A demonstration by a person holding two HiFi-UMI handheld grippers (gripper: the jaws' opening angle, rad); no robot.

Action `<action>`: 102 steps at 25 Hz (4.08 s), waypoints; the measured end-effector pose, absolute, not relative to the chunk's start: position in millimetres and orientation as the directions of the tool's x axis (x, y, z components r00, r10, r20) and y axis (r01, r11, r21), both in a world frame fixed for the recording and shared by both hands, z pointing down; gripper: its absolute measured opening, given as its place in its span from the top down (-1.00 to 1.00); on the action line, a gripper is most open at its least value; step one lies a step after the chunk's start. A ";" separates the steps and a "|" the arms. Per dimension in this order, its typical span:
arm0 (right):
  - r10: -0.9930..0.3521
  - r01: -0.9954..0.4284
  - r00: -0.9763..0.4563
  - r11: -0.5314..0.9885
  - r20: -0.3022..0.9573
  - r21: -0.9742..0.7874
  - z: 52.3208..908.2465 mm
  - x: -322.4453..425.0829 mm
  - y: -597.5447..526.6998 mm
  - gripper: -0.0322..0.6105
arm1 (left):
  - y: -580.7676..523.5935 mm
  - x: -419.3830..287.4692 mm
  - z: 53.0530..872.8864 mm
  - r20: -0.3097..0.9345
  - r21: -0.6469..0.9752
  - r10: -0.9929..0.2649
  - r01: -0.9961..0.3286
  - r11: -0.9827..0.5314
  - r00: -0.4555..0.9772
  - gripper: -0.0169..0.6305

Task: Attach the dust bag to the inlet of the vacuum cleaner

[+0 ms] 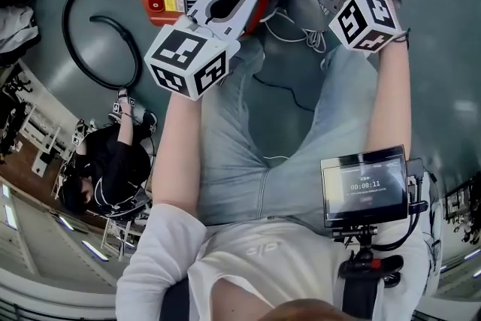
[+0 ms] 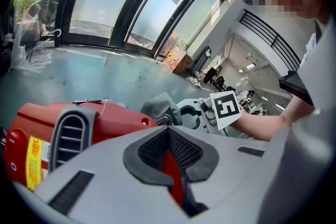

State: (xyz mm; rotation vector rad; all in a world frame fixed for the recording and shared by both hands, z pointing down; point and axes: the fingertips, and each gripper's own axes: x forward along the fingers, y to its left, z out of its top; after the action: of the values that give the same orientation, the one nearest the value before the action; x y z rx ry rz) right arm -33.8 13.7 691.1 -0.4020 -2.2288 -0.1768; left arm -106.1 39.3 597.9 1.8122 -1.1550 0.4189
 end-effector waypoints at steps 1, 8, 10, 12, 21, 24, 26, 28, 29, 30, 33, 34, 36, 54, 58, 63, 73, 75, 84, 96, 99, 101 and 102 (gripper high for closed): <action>0.243 0.344 -0.589 0.938 0.771 -0.033 687.2 -32.6 13.8 0.11 | 39.4 -106.0 598.0 0.679 0.518 -0.534 -0.844 -0.139 0.504 0.93; 0.320 0.239 -0.501 0.944 0.804 -0.227 687.0 -46.1 10.1 0.11 | 37.5 -103.0 606.3 0.678 0.506 -0.542 -0.850 -0.146 0.496 0.93; 0.248 0.295 -0.433 0.947 0.867 -0.123 698.9 -47.1 7.6 0.11 | 35.5 -103.8 615.0 0.674 0.514 -0.546 -0.847 -0.138 0.498 0.93; 0.162 0.368 -0.429 0.930 0.889 0.008 702.1 -50.8 5.5 0.11 | 34.8 -110.0 614.6 0.655 0.545 -0.551 -0.828 -0.129 0.517 0.93; 0.259 0.340 -0.194 0.922 0.946 -0.183 672.7 -53.4 24.4 0.12 | 54.2 -114.6 573.2 0.606 0.655 -0.531 -0.751 -0.088 0.591 0.93; 0.185 0.362 -0.123 0.923 0.975 -0.129 688.2 -50.8 13.8 0.12 | 46.7 -112.9 583.2 0.603 0.663 -0.528 -0.743 -0.085 0.599 0.93; 0.225 0.244 -0.152 0.952 0.962 -0.184 685.9 -49.4 0.3 0.11 | 41.0 -109.5 586.4 0.600 0.661 -0.530 -0.745 -0.095 0.600 0.93; 0.312 0.111 -0.196 0.949 0.930 -0.295 683.5 -50.7 -1.6 0.11 | 36.8 -107.7 591.2 0.598 0.660 -0.531 -0.744 -0.099 0.601 0.93; 0.320 0.095 -0.194 0.947 0.927 -0.307 686.2 -49.7 0.7 0.11 | 35.8 -107.6 594.2 0.598 0.663 -0.530 -0.743 -0.095 0.602 0.93; 0.274 0.137 -0.168 0.958 0.947 -0.253 691.8 -47.5 2.3 0.11 | 35.3 -107.8 596.9 0.598 0.666 -0.529 -0.741 -0.091 0.603 0.93; -0.038 0.432 -0.117 0.898 0.992 0.086 709.7 -46.0 3.5 0.11 | 34.6 -108.1 601.2 0.599 0.667 -0.529 -0.740 -0.085 0.601 0.93; -0.072 0.469 -0.135 0.874 0.988 0.128 713.2 -45.8 4.5 0.11 | 34.5 -107.6 601.1 0.600 0.667 -0.529 -0.741 -0.083 0.600 0.93; 0.061 0.416 -0.184 0.909 0.981 0.022 714.4 -43.6 6.9 0.11 | 34.5 -104.8 599.1 0.599 0.667 -0.532 -0.740 -0.082 0.599 0.93; 0.459 0.104 -0.107 0.887 0.882 -0.450 700.1 -43.6 25.1 0.07 | 51.5 -101.0 601.6 0.595 0.683 -0.538 -0.729 -0.053 0.597 0.93; 0.053 0.379 -0.129 0.925 0.990 0.000 714.1 -32.3 25.7 0.07 | 56.0 -99.1 601.4 0.595 0.684 -0.534 -0.727 -0.058 0.602 0.93; -0.086 0.488 -0.276 0.846 0.957 0.216 717.8 -38.9 18.8 0.04 | 50.9 -98.7 591.9 0.594 0.684 -0.543 -0.728 -0.048 0.594 0.93; 0.192 0.487 -0.080 0.864 0.978 -0.129 701.5 -56.9 22.9 0.05 | 44.7 -117.9 585.7 0.581 0.694 -0.567 -0.720 -0.030 0.584 0.93; 0.048 0.532 -0.128 0.846 0.991 0.028 699.3 -59.8 18.8 0.04 | 49.2 -114.0 585.4 0.581 0.693 -0.565 -0.720 -0.033 0.586 0.93; 0.452 0.199 -0.012 0.876 0.892 -0.440 692.0 -62.9 11.2 0.05 | 37.5 -118.9 581.6 0.577 0.696 -0.570 -0.717 -0.033 0.585 0.93; 0.176 0.144 -0.228 0.979 0.958 -0.146 683.8 -44.3 2.8 0.05 | 39.5 -121.2 591.7 0.573 0.697 -0.574 -0.716 -0.035 0.585 0.93; 0.198 0.052 -0.293 0.980 0.935 -0.191 666.3 -30.5 2.0 0.05 | 48.6 -123.9 602.2 0.585 0.696 -0.568 -0.718 -0.014 0.579 0.93; 0.172 -0.013 -0.347 0.982 0.922 -0.188 655.7 -25.0 0.2 0.05 | 49.5 -125.2 608.5 0.589 0.699 -0.566 -0.715 -0.002 0.577 0.93; 0.156 -0.043 -0.372 0.982 0.915 -0.185 649.0 -24.5 -0.9 0.05 | 48.0 -126.6 610.2 0.590 0.700 -0.566 -0.714 0.002 0.576 0.93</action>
State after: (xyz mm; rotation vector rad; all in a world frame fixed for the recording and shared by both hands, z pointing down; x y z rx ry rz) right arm -24.5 -0.9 649.0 -0.0813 -1.9416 0.2098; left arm -126.6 48.0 610.2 1.6700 -1.0819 0.1622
